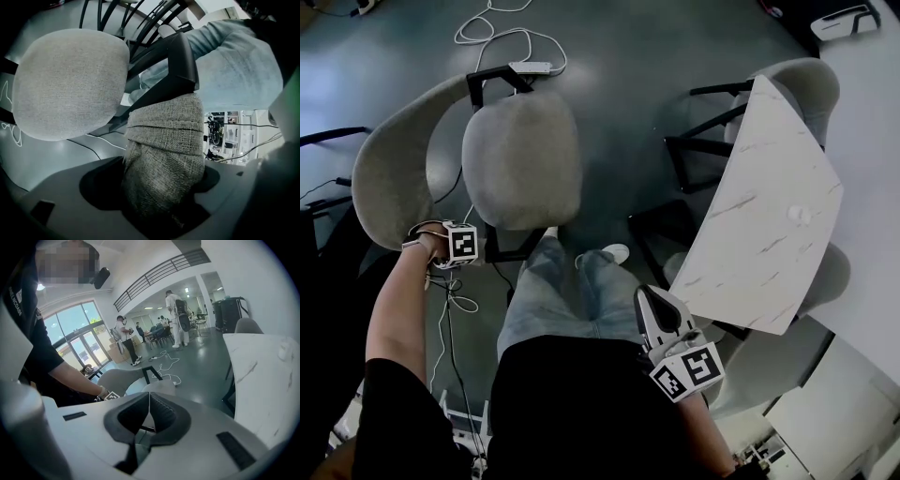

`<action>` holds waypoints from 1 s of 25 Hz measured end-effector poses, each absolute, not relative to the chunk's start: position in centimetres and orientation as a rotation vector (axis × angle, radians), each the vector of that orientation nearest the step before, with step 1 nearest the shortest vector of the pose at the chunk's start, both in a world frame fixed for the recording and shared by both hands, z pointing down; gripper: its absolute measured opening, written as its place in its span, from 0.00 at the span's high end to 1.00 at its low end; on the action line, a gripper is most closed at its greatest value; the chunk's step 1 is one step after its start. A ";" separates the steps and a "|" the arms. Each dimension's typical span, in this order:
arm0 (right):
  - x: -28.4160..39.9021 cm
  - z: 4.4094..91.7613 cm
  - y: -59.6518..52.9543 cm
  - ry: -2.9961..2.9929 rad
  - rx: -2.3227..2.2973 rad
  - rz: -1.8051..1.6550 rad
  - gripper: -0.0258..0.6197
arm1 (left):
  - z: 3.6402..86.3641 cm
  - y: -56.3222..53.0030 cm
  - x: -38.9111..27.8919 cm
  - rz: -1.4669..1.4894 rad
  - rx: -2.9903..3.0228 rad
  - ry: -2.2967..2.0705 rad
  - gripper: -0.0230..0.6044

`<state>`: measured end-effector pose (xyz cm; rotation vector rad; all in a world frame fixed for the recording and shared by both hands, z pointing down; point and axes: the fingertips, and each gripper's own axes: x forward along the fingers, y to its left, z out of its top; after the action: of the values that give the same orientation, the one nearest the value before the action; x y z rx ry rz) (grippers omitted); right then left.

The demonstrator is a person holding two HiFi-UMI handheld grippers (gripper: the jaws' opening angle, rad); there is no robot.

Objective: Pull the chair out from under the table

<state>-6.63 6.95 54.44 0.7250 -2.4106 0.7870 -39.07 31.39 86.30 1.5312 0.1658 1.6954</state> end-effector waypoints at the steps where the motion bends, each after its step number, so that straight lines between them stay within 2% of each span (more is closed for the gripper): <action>1: -6.9 54.5 7.0 -2.411 0.713 0.785 0.94 | 86.3 31.8 -39.2 1.689 1.529 0.154 0.34; 25: -12.5 54.4 8.1 -2.432 0.473 0.708 0.94 | 86.0 38.7 -41.0 1.574 1.500 0.004 0.34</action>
<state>-12.52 8.08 54.40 0.4733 -2.4315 0.7083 -41.01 38.69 86.02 1.5003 0.0039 1.5739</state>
